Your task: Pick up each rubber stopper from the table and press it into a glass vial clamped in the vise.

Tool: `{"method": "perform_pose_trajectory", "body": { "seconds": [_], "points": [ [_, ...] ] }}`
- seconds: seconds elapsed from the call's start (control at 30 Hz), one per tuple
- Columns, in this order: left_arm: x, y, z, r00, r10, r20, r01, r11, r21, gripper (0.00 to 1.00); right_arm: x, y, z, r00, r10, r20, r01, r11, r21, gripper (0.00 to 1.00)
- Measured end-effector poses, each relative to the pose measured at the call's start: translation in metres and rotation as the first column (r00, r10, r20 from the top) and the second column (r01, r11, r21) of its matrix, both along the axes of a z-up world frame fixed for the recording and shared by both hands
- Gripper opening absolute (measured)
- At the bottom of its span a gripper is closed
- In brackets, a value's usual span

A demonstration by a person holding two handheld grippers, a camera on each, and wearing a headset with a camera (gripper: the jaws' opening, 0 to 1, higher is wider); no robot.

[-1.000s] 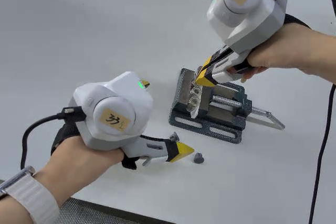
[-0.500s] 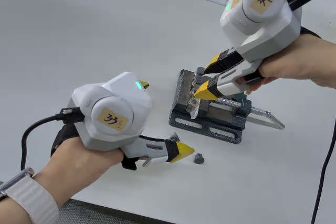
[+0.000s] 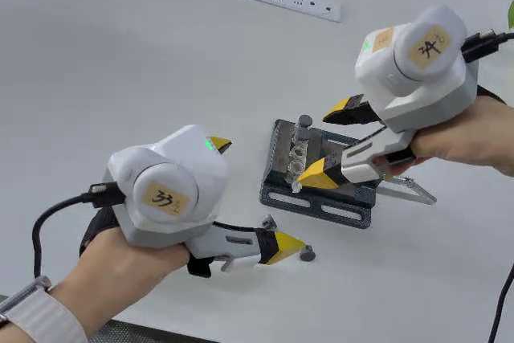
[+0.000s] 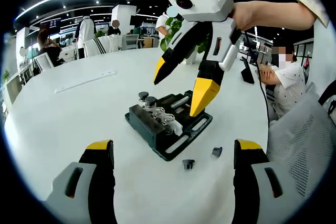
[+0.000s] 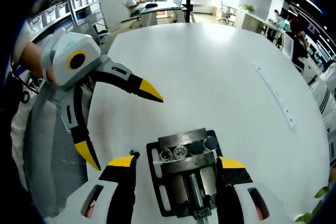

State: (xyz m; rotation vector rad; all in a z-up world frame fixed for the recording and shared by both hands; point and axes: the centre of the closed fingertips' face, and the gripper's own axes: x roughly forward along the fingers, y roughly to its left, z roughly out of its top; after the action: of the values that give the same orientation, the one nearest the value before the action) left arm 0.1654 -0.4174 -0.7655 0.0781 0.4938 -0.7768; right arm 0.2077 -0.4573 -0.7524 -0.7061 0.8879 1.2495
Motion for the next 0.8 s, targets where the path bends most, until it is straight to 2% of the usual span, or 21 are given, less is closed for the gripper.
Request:
{"method": "perform_pose_trajectory", "body": {
  "seconds": [0.1,0.13,0.2,0.27,0.53,0.67,0.8],
  "points": [
    [-0.001,0.002,0.005,1.000,0.000,0.003,0.000,1.000,-0.004,0.96,-0.006,-0.004,0.000,1.000,-0.009,0.005,0.009,1.000,0.010,0.63],
    [-0.001,0.003,0.008,1.000,0.000,0.008,0.000,1.000,-0.008,0.97,-0.007,-0.004,0.001,1.000,-0.018,0.022,0.018,0.999,0.027,0.66],
    [-0.004,0.003,0.012,1.000,-0.004,0.005,0.004,1.000,-0.011,0.98,-0.012,-0.008,-0.001,0.999,-0.027,0.018,0.026,0.999,0.024,0.71],
    [-0.005,0.004,0.013,1.000,-0.008,0.013,0.008,1.000,0.000,0.99,-0.016,-0.010,-0.002,0.999,-0.035,0.015,0.034,0.999,0.034,0.73],
    [-0.011,0.010,0.019,1.000,-0.012,0.021,0.012,1.000,-0.002,0.99,-0.036,-0.019,-0.005,0.999,-0.045,0.023,0.044,0.997,0.063,0.77],
    [-0.014,0.011,0.023,1.000,-0.019,0.024,0.019,1.000,-0.010,0.99,-0.040,-0.024,-0.007,0.997,-0.066,0.047,0.063,0.996,0.069,0.80],
    [-0.017,0.014,0.026,0.999,-0.021,0.027,0.021,1.000,-0.006,0.99,-0.054,-0.027,-0.012,0.998,-0.044,0.035,0.042,0.996,0.080,0.79]
  ]
}}
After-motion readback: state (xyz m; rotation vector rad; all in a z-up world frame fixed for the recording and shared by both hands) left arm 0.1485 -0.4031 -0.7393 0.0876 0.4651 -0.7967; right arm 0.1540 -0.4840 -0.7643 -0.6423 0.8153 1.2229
